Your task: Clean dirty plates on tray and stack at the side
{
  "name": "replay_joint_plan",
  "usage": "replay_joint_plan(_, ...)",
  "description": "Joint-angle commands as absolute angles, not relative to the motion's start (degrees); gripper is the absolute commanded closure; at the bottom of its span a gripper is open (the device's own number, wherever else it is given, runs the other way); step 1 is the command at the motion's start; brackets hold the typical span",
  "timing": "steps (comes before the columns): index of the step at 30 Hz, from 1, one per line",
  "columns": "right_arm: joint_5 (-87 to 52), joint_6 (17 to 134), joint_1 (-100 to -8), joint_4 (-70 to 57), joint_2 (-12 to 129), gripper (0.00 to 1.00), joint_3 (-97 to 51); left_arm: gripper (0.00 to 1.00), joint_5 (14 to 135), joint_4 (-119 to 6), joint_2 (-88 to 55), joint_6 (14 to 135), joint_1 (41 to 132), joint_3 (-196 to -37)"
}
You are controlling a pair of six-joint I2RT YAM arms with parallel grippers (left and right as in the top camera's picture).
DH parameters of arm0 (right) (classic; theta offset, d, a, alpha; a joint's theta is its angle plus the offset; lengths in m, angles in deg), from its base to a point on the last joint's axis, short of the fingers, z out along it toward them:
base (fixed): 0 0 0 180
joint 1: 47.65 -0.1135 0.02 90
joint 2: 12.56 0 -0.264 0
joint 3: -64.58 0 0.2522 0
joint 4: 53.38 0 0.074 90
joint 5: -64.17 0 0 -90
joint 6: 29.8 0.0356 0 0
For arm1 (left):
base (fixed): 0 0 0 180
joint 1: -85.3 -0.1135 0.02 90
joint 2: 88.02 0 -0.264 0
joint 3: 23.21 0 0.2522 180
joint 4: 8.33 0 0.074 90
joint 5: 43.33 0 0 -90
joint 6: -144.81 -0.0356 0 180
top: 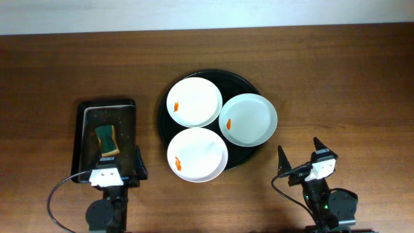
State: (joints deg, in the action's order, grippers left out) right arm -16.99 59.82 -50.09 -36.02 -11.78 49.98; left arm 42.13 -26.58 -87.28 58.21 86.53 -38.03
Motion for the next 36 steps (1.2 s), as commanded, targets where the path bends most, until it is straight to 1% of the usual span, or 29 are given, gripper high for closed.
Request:
replay_joint_plan(1, -17.1, 59.8, -49.9, -36.0, -12.2, 0.01, 50.5, 0.01, 42.4, -26.4, -87.6, 57.8, 86.8, -37.5)
replay_joint_plan(30, -17.2, 59.8, -49.9, -36.8, -12.2, 0.01, 50.5, 0.01, 42.4, -25.6, -87.6, 57.8, 86.8, -37.5)
replay_joint_plan(33, -10.7, 59.9, -49.9, -40.5, -12.2, 0.01, 50.4, 0.01, 44.8, -24.8, -87.6, 57.8, 86.8, -37.5)
replay_joint_plan(36, -8.8, 62.8, -49.9, -39.0, -11.3, 0.01, 46.3, 0.0, 53.1, -17.3, -87.5, 59.7, 86.8, -38.9)
